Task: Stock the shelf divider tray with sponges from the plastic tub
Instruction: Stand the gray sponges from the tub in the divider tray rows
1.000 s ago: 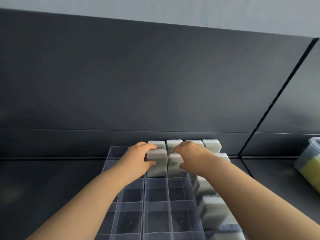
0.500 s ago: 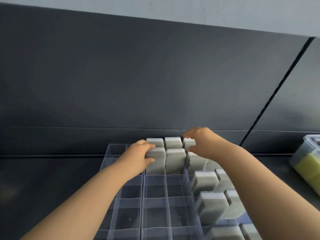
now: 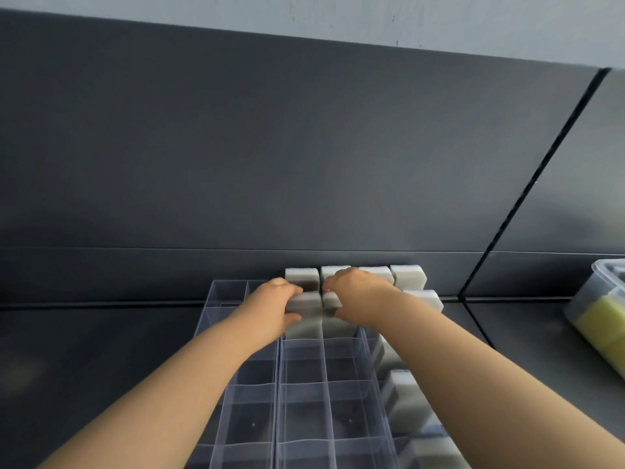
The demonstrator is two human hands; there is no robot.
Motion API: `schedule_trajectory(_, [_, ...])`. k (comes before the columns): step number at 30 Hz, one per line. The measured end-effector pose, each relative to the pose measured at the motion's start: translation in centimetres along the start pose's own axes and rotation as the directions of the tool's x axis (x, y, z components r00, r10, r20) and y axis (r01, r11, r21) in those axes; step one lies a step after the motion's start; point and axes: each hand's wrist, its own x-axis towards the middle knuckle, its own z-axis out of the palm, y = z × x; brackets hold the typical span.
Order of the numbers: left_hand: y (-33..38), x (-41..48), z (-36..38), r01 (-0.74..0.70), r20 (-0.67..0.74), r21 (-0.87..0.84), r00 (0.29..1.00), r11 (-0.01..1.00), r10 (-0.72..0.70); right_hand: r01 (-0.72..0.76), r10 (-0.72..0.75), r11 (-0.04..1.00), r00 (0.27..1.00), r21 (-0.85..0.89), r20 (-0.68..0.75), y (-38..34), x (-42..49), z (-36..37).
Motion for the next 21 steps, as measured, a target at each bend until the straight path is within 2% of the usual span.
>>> schedule_trajectory(3, [0.0, 0.0, -0.1, 0.017, 0.016, -0.013, 1.000, 1.000, -0.016, 0.006, -0.004, 1.000, 0.997, 0.030, -0.082, 0.5, -0.7, -1.9])
schedule_trajectory(7, [-0.1, -0.1, -0.3, 0.034, 0.036, -0.068, 0.999, 0.997, -0.032, -0.002, 0.084, 0.970, 0.942, 0.243, -0.326, 3.2, -2.8, -6.1])
schedule_trajectory(9, [0.2, -0.3, -0.8, 0.052, -0.006, -0.196, 0.998, 0.979, -0.055, 0.036, 0.142, 0.913, 0.906, 0.407, -0.398, 4.1, -3.7, -6.9])
schedule_trajectory(11, [0.8, -0.4, -1.8, 0.048, -0.082, -0.447, 0.992, 0.893, -0.094, 0.059, 0.190, 0.840, 0.899, 0.539, -0.394, 4.2, -3.8, -6.4])
schedule_trajectory(13, [1.8, -0.3, -3.4, -0.026, -0.153, -0.601, 0.985, 0.799, -0.083, 0.065, 0.200, 0.761, 0.923, 0.646, -0.330, 3.9, -3.4, -5.0])
schedule_trajectory(17, [3.6, -0.4, -6.0, -0.168, -0.181, -0.747, 0.982, 0.643, 0.046, 0.094, 0.133, 0.549, 0.971, 0.830, -0.198, 2.9, -3.0, -3.2])
schedule_trajectory(21, [4.5, -0.4, -6.4, -0.171, -0.192, -0.764, 0.981, 0.623, 0.034, 0.125, 0.096, 0.509, 0.975, 0.852, -0.200, 2.7, -2.7, -3.4])
